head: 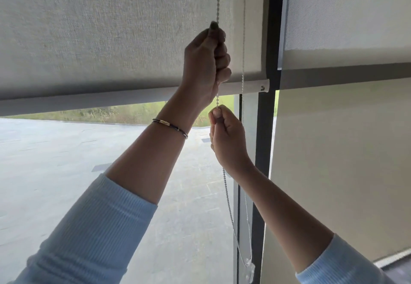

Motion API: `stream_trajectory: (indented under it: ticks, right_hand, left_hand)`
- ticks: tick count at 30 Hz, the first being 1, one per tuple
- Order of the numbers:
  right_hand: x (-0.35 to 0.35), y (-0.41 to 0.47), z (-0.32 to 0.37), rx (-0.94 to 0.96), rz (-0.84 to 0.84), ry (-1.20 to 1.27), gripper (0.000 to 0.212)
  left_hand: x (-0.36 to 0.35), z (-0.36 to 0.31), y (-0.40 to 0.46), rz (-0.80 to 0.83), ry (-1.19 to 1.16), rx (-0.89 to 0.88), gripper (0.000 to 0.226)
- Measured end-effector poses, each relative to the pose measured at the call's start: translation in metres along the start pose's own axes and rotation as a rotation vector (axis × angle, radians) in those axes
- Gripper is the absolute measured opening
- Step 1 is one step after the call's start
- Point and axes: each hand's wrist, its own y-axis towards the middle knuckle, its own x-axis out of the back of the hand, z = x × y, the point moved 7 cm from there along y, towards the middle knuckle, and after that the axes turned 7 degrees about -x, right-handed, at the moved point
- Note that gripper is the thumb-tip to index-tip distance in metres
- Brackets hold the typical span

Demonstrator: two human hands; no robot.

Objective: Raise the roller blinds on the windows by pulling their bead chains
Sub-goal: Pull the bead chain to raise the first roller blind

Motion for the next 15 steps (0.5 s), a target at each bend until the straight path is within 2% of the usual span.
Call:
stream_trajectory:
  ticks: [15]
  right_hand:
    - [0.0028, -0.0054, -0.0022, 0.018, -0.005, -0.018, 0.027]
  left_hand:
    - [-0.0031, -0.0002, -0.0071, -0.005, -0.028, -0.031, 0.038]
